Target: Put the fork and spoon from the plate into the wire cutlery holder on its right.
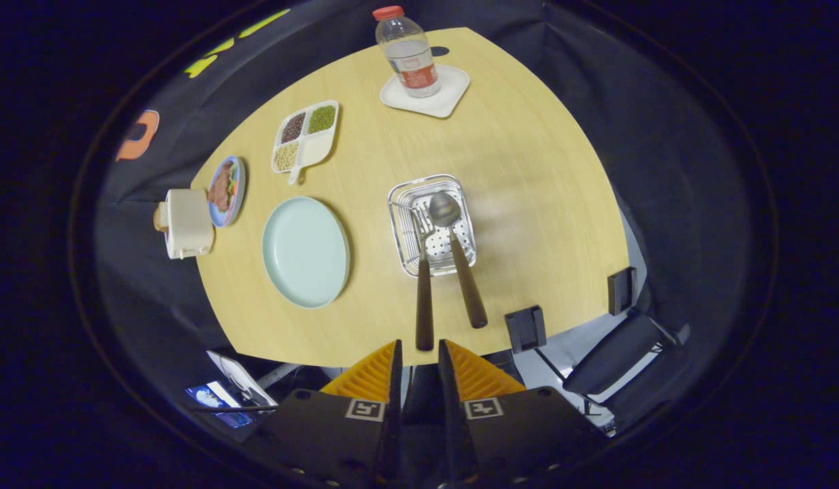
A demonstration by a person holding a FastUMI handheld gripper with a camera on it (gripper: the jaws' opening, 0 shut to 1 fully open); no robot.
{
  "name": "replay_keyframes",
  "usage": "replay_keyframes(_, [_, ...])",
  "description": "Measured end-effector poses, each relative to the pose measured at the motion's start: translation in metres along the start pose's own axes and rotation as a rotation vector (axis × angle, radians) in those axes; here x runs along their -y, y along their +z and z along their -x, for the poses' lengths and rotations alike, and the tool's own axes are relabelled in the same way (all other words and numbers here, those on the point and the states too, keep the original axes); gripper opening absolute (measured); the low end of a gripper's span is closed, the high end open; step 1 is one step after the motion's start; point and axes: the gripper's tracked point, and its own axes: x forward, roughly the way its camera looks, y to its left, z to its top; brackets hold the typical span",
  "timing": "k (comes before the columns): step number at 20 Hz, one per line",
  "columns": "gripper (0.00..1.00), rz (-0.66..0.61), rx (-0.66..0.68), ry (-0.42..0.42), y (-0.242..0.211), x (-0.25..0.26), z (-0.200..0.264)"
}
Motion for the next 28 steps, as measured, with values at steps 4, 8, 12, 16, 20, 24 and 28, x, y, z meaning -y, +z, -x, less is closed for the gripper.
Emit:
replay_keyframes(4, [0.67,0.053,0.068,0.007,0.008,-0.012,0.004])
replay_keyframes(8, [0.92,0.134,0.184,-0.008,0.022,-0.027,0.019])
replay_keyframes(12, [0.96,0.210,0.326,-0.013,0.035,-0.044,0.037])
replay_keyframes(16, [0.96,0.276,0.582,-0.035,0.070,-0.060,0.069])
replay_keyframes(20, [0.96,0.301,0.843,-0.006,0.090,-0.078,0.113])
replay_keyframes(24, [0.96,0.354,1.093,0.004,0.091,-0.090,0.158])
replay_keyframes(28, [0.96,0.355,1.294,0.052,0.082,-0.105,0.192])
